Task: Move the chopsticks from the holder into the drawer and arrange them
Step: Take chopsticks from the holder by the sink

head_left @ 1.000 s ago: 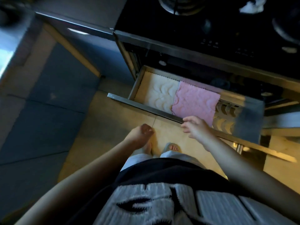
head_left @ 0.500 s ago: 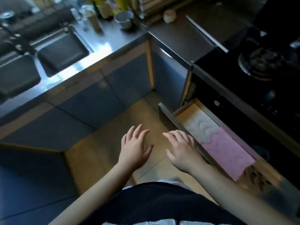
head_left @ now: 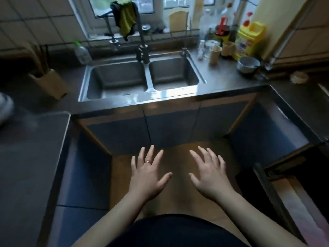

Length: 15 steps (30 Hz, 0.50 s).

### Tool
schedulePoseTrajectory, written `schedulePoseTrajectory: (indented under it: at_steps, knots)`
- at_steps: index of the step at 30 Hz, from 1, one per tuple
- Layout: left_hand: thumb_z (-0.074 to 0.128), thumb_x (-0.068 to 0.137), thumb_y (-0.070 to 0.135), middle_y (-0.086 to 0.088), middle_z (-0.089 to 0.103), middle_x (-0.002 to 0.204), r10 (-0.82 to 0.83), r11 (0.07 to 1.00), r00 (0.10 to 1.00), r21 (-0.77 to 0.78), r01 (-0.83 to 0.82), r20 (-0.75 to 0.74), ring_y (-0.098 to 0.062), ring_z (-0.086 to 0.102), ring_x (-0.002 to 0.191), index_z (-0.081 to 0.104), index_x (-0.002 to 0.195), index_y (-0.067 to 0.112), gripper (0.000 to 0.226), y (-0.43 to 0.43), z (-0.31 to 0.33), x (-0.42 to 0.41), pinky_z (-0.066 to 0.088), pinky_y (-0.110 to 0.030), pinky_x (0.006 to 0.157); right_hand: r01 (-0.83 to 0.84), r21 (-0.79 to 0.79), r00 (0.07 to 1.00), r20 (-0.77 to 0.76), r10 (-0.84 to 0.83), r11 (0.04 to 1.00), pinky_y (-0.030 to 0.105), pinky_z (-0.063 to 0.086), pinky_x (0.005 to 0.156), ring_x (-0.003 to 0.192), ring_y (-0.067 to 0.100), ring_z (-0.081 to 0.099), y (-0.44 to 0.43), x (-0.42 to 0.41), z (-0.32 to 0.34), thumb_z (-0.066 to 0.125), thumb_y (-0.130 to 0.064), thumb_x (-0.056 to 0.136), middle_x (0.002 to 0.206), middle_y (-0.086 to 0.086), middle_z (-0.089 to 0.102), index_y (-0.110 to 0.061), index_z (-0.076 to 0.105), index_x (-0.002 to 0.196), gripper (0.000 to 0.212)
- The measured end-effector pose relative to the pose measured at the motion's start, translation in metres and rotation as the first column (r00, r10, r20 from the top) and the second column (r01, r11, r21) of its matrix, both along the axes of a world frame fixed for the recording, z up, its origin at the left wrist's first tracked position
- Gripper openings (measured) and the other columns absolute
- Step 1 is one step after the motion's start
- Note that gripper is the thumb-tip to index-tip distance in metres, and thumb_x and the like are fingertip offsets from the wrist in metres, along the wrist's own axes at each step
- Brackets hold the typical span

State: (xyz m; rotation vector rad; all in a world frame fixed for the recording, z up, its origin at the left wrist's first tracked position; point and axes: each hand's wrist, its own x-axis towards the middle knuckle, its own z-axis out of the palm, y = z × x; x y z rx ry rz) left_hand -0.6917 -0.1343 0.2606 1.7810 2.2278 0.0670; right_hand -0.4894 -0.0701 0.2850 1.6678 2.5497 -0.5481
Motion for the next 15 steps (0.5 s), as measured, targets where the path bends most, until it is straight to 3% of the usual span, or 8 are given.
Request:
schedulePoseTrajectory:
  at_steps: [7,15]
  knots:
    - [0.033,0.09,0.072,0.003,-0.004,0.166,0.177,0.984,0.983,-0.002,-0.177,0.039,-0.024,-0.014,0.15,0.005,0.155,0.037,0.08,-0.005,0.007,-0.136,-0.004,-0.053,0.12,-0.185,0.027,0.983,0.006,0.185,0.982,0.048,0.002,0.119,0.15,0.02,0.005,0.026,-0.149,0.009,0.046,-0.049,0.092,0.161,-0.004,0.013,-0.039,0.009,0.15,0.07]
    - [0.037,0.09,0.069,0.004,0.005,0.165,0.39,0.916,0.91,0.041,-0.398,0.141,-0.022,-0.007,0.151,0.012,0.155,0.035,0.077,0.006,0.0,-0.235,0.0,-0.051,0.12,-0.364,0.015,0.931,-0.011,0.365,0.931,0.046,0.001,0.119,0.15,0.019,0.006,0.073,-0.255,0.014,0.045,-0.048,0.093,0.16,-0.005,0.015,-0.038,0.011,0.15,0.068]
